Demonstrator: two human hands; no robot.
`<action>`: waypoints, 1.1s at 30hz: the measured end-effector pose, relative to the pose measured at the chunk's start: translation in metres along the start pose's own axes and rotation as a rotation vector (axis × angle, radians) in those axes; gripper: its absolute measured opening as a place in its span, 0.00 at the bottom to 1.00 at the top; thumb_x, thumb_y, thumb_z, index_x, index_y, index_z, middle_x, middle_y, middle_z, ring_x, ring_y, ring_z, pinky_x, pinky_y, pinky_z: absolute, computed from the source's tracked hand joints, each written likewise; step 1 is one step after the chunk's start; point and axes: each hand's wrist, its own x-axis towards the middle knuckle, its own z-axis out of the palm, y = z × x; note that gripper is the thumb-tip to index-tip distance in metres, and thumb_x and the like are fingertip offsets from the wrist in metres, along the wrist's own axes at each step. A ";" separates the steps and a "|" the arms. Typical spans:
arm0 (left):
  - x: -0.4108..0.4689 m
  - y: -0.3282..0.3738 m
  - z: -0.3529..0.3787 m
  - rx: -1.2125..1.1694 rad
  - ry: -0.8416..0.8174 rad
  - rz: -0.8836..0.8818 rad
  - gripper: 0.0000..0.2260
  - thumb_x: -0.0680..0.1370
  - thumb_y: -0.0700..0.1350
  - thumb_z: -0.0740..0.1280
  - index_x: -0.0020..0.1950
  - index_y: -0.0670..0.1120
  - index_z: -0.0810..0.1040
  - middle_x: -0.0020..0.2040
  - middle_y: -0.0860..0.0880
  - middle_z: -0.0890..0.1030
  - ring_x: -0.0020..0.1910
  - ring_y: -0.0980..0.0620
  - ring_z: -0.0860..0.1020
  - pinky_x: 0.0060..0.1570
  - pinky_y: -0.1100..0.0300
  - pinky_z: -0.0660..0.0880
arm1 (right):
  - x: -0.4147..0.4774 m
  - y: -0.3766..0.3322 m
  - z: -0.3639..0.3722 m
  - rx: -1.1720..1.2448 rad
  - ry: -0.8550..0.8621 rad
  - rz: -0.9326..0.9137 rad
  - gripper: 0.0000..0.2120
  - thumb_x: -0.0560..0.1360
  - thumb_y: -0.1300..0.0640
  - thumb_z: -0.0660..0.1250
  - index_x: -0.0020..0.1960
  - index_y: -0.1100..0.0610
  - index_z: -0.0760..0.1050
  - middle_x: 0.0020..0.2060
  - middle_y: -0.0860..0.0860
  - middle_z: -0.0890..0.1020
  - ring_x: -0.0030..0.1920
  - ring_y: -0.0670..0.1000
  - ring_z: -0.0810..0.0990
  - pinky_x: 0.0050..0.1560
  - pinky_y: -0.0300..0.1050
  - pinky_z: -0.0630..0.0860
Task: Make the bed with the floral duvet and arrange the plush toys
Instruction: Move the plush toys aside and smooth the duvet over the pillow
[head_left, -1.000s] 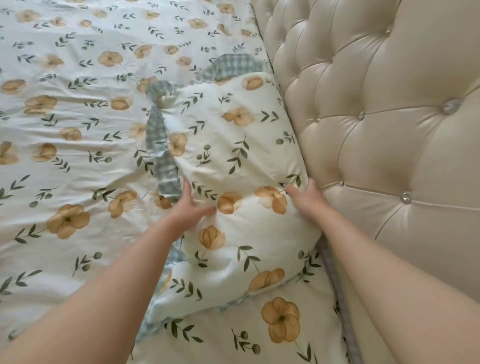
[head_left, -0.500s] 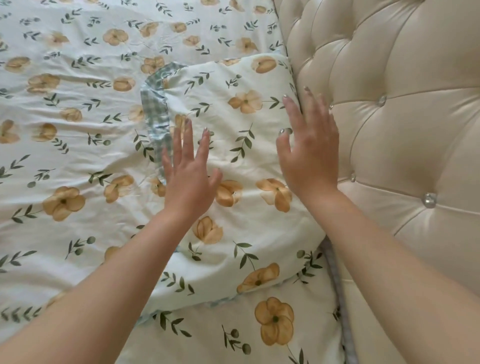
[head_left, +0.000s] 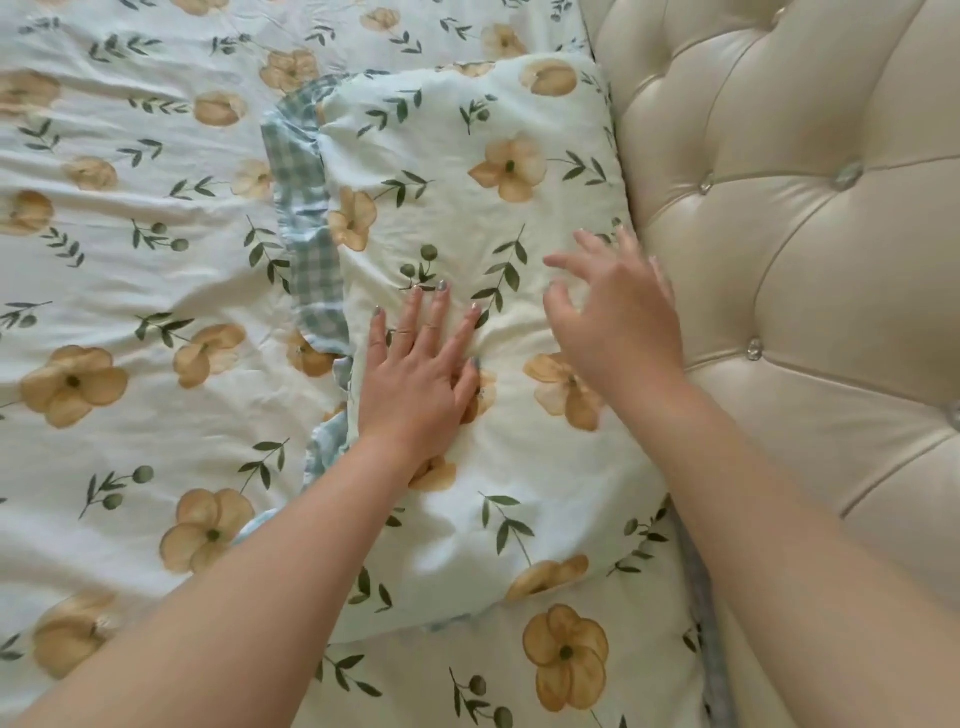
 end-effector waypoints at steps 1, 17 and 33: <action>0.001 -0.001 -0.004 -0.002 0.003 0.004 0.25 0.80 0.58 0.40 0.77 0.61 0.39 0.79 0.53 0.38 0.76 0.51 0.34 0.74 0.44 0.37 | 0.005 -0.010 -0.002 0.089 0.089 -0.040 0.19 0.78 0.54 0.58 0.68 0.50 0.73 0.74 0.50 0.67 0.77 0.53 0.57 0.76 0.53 0.53; 0.077 -0.005 0.001 -0.008 0.072 -0.078 0.24 0.82 0.56 0.41 0.78 0.59 0.43 0.79 0.52 0.42 0.77 0.51 0.38 0.74 0.42 0.39 | 0.011 0.005 0.055 -0.332 -0.103 -0.036 0.25 0.75 0.48 0.55 0.70 0.50 0.69 0.73 0.51 0.68 0.75 0.54 0.60 0.70 0.58 0.59; 0.156 -0.005 -0.085 -0.304 0.556 -0.076 0.27 0.78 0.48 0.54 0.78 0.56 0.53 0.77 0.56 0.52 0.78 0.50 0.49 0.75 0.48 0.40 | 0.096 0.051 0.108 -0.385 0.092 -0.085 0.29 0.80 0.44 0.48 0.79 0.48 0.48 0.79 0.53 0.49 0.79 0.58 0.45 0.75 0.63 0.45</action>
